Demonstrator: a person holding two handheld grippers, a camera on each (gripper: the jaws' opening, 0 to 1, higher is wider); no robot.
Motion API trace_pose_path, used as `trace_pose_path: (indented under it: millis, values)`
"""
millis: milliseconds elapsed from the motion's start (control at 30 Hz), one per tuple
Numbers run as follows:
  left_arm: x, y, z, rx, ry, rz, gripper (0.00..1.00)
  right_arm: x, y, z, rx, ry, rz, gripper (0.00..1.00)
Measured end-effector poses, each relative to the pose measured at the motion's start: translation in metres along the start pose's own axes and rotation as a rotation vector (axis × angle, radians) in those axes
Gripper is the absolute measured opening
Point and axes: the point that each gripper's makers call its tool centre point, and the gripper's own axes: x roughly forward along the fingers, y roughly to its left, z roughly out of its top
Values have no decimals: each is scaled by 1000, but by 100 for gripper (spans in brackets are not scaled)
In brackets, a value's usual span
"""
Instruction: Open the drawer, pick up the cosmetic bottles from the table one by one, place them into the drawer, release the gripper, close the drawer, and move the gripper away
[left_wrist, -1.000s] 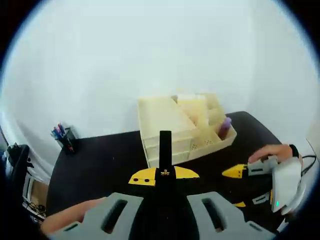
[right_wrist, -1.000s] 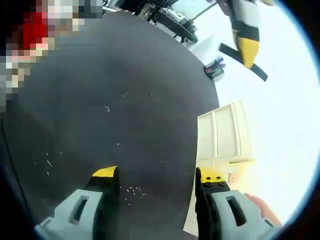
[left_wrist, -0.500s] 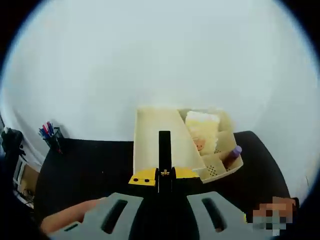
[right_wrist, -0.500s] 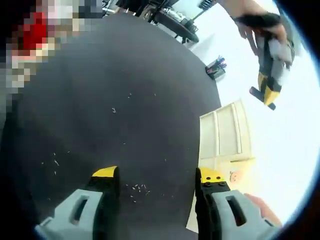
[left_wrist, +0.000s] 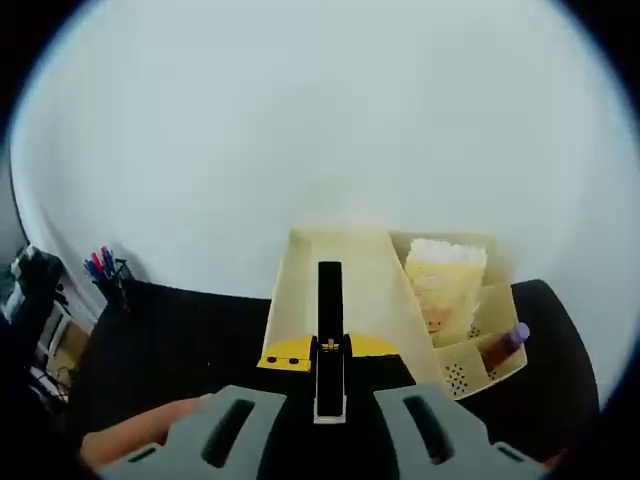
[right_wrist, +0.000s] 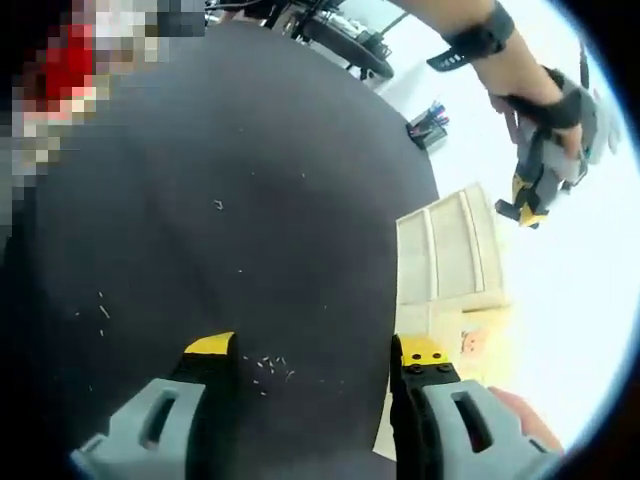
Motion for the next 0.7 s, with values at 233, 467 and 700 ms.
trace_pose_path:
  millis: [233,467,700]
  values:
    - [22,5,5,32,17,33,6,-3,-3,1,8,10,-16,56]
    - [34,13,6,39,34,42,6,-4,-4,0,8,10,-23,56]
    - [49,17,-1,36,50,43,6,0,-5,-5,9,28,-20,55]
